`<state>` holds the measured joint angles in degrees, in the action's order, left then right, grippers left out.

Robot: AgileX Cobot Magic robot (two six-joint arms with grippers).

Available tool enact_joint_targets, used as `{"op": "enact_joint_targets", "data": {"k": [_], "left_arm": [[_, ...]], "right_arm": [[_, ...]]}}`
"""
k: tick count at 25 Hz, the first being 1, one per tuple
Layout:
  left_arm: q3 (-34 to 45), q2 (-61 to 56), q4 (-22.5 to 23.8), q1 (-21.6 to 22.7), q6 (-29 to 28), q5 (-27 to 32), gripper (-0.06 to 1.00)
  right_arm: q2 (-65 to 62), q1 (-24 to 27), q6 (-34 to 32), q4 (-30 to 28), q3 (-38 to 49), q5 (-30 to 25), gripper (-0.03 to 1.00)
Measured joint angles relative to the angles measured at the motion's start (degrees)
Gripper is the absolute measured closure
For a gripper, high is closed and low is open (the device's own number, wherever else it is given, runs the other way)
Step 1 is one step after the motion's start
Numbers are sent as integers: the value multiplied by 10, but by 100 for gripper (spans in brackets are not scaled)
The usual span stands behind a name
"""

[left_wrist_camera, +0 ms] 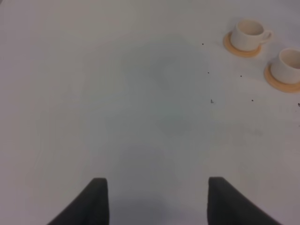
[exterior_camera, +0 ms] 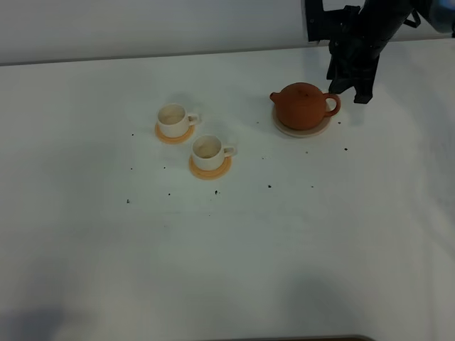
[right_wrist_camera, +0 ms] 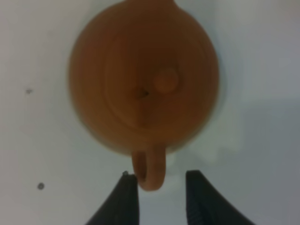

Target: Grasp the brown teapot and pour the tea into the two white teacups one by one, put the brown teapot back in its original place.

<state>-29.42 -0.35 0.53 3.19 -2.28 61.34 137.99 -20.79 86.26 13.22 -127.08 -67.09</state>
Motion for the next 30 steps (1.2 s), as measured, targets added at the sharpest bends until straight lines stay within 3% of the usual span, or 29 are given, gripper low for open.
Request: {"op": "enact_joint_targets", "data": {"k": [14,30], "left_arm": [[0,0,0,0,2,0,47],[0,0,0,0,2,0,47]], "right_arm": [[14,0,-50,-10,-5,16,63],[22,-29,-119,-71,-5,21,63]]}}
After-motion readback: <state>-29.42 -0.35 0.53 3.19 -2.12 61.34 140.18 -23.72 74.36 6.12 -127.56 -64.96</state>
